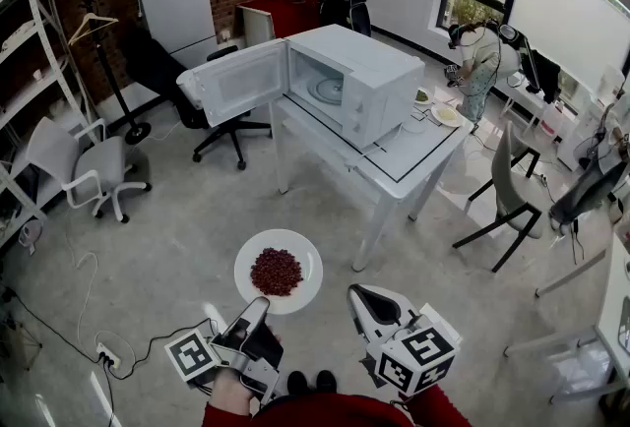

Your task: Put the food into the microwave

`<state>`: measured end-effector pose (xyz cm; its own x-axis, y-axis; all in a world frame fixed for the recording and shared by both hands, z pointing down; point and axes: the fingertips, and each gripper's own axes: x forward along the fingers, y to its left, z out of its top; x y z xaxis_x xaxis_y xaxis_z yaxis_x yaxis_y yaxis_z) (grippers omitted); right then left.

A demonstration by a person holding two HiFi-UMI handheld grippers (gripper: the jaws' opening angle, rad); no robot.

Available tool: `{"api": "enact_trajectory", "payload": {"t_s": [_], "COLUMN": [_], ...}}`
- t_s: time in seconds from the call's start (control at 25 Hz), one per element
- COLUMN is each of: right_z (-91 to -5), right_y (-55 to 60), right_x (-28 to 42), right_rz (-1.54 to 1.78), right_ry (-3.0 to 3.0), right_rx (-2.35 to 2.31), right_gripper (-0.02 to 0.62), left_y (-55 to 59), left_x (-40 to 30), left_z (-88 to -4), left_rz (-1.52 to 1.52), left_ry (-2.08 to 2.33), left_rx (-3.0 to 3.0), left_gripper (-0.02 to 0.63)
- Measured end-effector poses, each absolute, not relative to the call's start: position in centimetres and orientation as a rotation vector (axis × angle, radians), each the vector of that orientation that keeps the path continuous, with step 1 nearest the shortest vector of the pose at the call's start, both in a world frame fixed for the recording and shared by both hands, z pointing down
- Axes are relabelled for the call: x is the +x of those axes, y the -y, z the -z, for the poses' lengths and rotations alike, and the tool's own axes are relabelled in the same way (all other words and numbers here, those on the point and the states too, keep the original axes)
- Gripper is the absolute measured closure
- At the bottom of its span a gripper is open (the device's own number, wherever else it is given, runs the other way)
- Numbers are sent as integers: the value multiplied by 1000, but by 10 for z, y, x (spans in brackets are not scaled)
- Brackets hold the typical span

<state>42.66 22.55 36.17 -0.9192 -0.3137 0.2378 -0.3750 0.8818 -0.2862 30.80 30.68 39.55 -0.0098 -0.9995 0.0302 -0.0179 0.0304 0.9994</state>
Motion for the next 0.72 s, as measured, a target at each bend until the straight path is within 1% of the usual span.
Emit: {"api": "enact_trajectory", "payload": {"t_s": [0.72], "right_z": [-363], "right_y": [-225], "right_x": [431], "right_rz": [-515], "right_ry": [2898], "right_rx": [450], "right_gripper": [581], "left_y": [-303], "left_x": [314], "left_z": [-401], "left_rz": [1188], "left_ry": [1271], "left_rx": [1181], "left_gripper": [584]}}
